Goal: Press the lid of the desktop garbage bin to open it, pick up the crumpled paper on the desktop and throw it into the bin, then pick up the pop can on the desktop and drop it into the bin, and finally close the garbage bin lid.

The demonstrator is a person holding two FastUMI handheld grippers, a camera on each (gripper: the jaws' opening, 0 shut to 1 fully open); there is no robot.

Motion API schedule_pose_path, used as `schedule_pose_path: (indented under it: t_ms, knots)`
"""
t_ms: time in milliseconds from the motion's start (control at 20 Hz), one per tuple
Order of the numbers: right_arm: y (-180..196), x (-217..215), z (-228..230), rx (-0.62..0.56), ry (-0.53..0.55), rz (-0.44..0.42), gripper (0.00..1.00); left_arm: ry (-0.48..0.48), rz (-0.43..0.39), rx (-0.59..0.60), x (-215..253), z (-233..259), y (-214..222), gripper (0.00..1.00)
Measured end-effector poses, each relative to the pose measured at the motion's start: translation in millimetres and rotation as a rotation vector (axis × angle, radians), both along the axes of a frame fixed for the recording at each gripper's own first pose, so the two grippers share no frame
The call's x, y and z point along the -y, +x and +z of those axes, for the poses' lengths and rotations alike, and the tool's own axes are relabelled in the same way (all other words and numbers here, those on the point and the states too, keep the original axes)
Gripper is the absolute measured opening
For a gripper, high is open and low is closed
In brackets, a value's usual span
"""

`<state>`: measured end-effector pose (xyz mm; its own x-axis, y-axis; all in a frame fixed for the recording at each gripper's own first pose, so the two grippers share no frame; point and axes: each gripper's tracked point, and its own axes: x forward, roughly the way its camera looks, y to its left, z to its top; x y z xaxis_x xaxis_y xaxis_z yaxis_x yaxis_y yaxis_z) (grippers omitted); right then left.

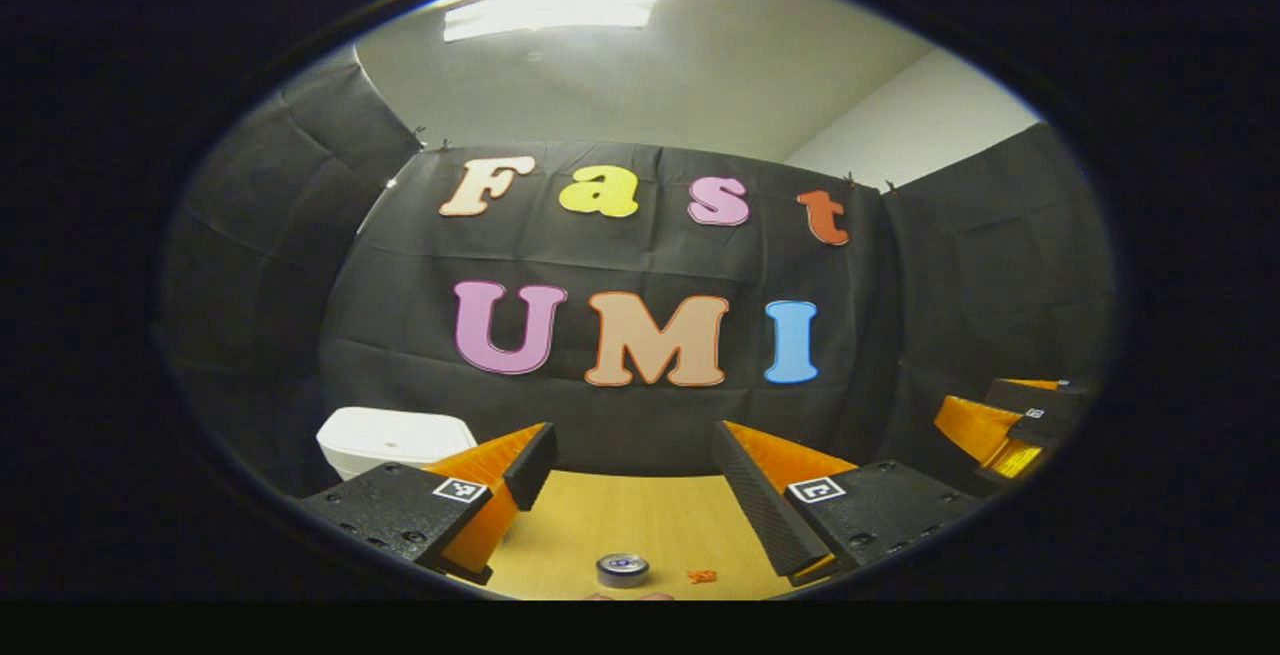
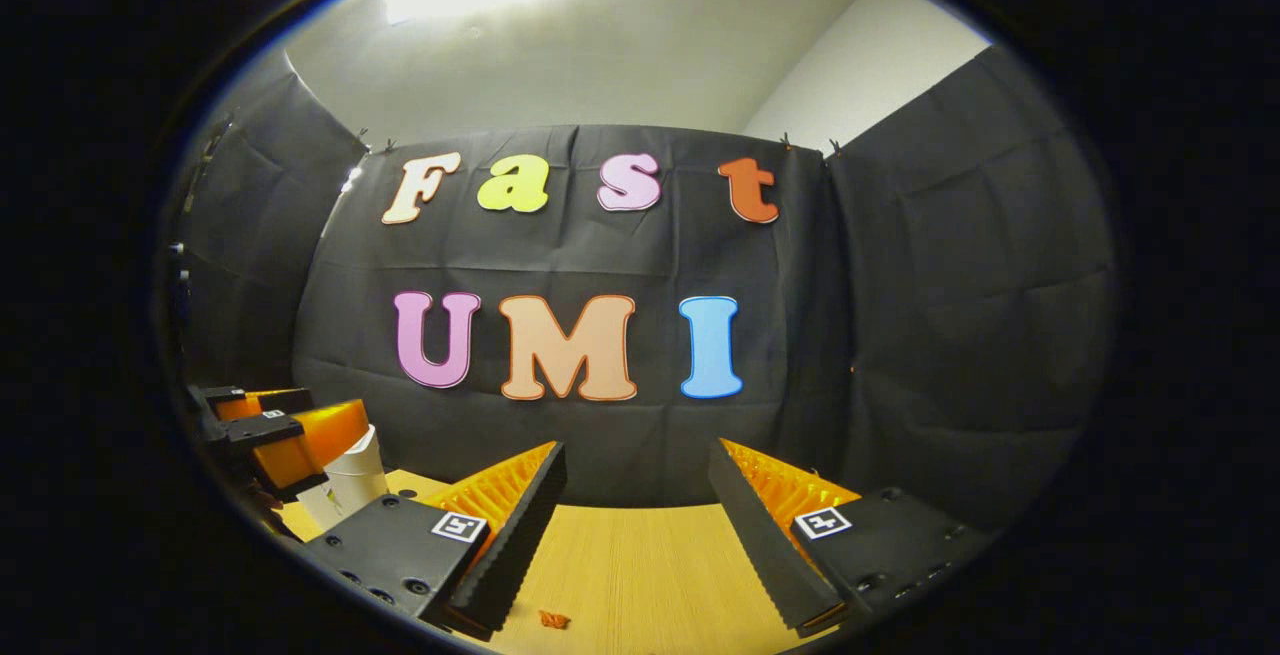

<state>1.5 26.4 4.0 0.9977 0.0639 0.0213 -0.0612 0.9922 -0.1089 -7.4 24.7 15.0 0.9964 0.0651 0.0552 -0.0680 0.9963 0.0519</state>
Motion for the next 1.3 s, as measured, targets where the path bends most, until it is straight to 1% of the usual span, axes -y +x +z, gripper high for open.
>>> schedule_pose_path:
  t_ms: [250, 500, 600, 900, 1250, 1300]
  knots:
    - [-1.1, -20.7, -6.0, -0.005, -0.014, 0.069, 0.95, -0.003, 0.032, -0.014, -12.8, -3.5, -5.4, 0.93]
    - [1.9, -33.4, -8.4, -0.019, -0.014, 0.102, 0.95, 0.010, 0.069, -0.013, -27.8, -2.1, -12.7, 0.93]
    - [0.9, -35.2, -8.0, -0.020, -0.015, 0.109, 0.95, 0.010, 0.081, -0.011, -32.2, -1.6, -14.5, 0.92]
    - [-0.2, -41.8, -9.0, -0.023, -0.033, 0.126, 0.95, 0.009, 0.103, -0.016, -39.4, -2.3, -18.9, 0.93]
    - [-2.0, -44.4, -14.1, -0.040, -0.030, 0.136, 0.96, 0.048, 0.101, -0.022, -37.0, -1.8, -21.4, 0.93]
    - [-0.6, -45.0, -16.2, -0.043, -0.027, 0.136, 0.95, 0.049, 0.102, -0.022, -38.0, -2.7, -21.6, 0.92]
